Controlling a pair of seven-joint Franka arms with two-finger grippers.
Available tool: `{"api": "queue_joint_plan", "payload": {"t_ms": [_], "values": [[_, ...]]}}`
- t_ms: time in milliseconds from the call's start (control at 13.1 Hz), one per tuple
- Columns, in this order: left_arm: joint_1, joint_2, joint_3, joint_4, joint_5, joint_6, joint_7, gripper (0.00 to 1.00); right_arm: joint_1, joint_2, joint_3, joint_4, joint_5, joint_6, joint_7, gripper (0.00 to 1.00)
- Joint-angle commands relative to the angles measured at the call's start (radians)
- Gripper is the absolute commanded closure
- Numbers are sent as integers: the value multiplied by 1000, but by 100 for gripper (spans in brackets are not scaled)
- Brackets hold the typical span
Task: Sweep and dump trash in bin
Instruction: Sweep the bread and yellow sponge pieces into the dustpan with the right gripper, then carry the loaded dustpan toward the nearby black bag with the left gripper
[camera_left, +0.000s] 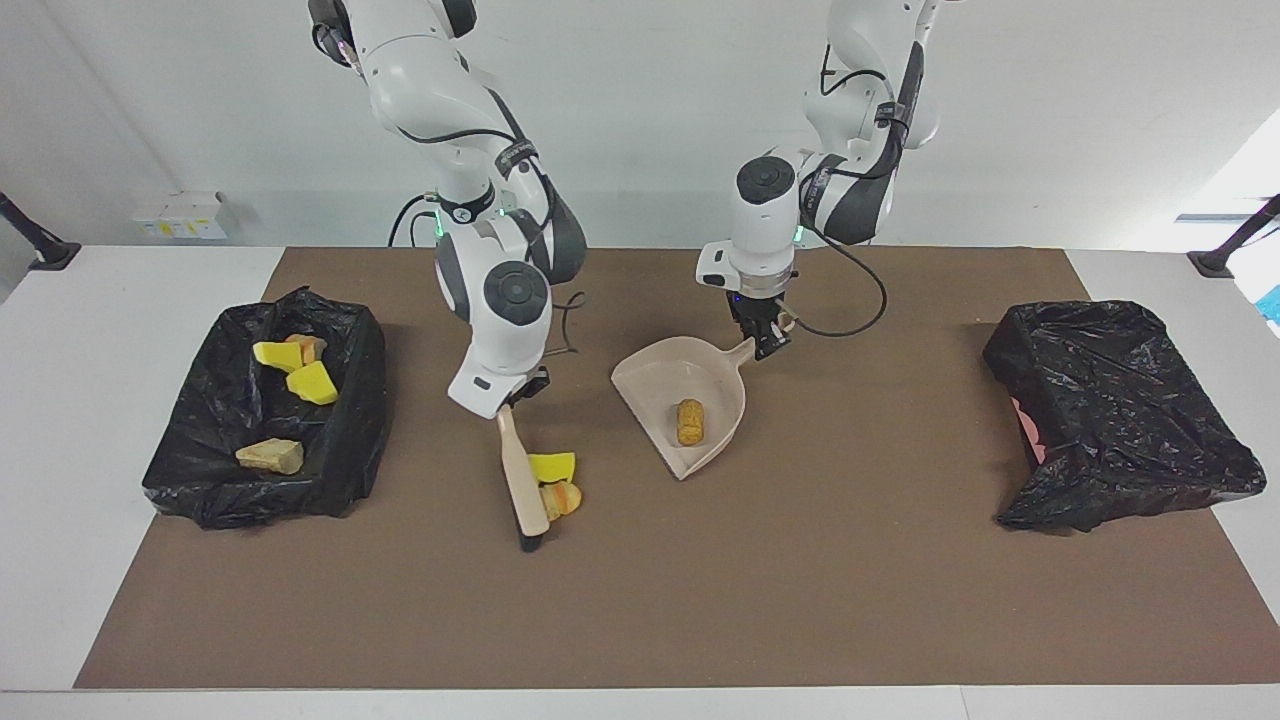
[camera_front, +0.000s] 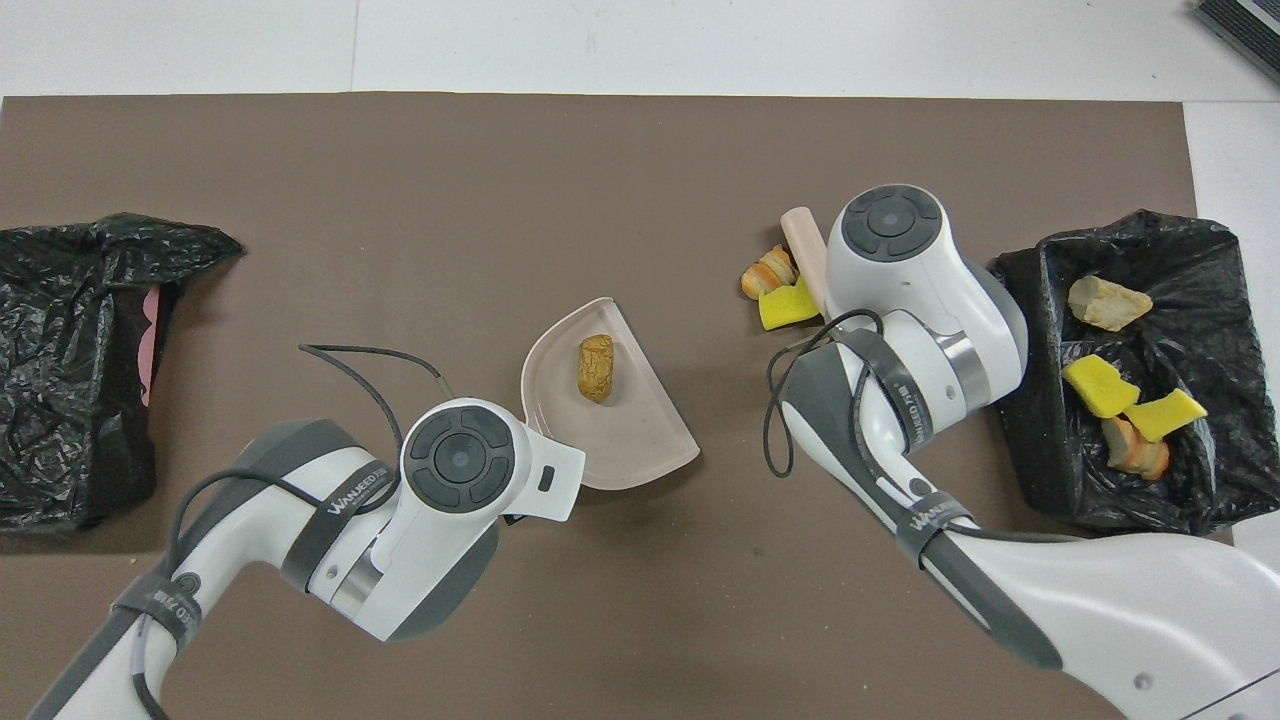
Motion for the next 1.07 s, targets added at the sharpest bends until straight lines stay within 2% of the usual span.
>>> {"api": "queue_joint_plan", "payload": {"t_ms": [0,229,382,764,993], "values": [[-6,-35,6,-32,-6,-37,2,100,-16,-68,85,-98,32,-11,-37,100],[-11,-45,6,-41,-6,-52,34,100,-16,-108,124,-155,145,-13,-39,100],[-15,-28,6,-50,-6,-32,55,100,-16,-128,154,-154,175,-36,-45,100],[-1,-8,6,-55,-8,83,55,100,-14,-192,173,-147,308,-40,-50,100],[3,-3,9,-46,-8,81,42,100,-17,-220,194,-123,322,-83,-50,100]]}}
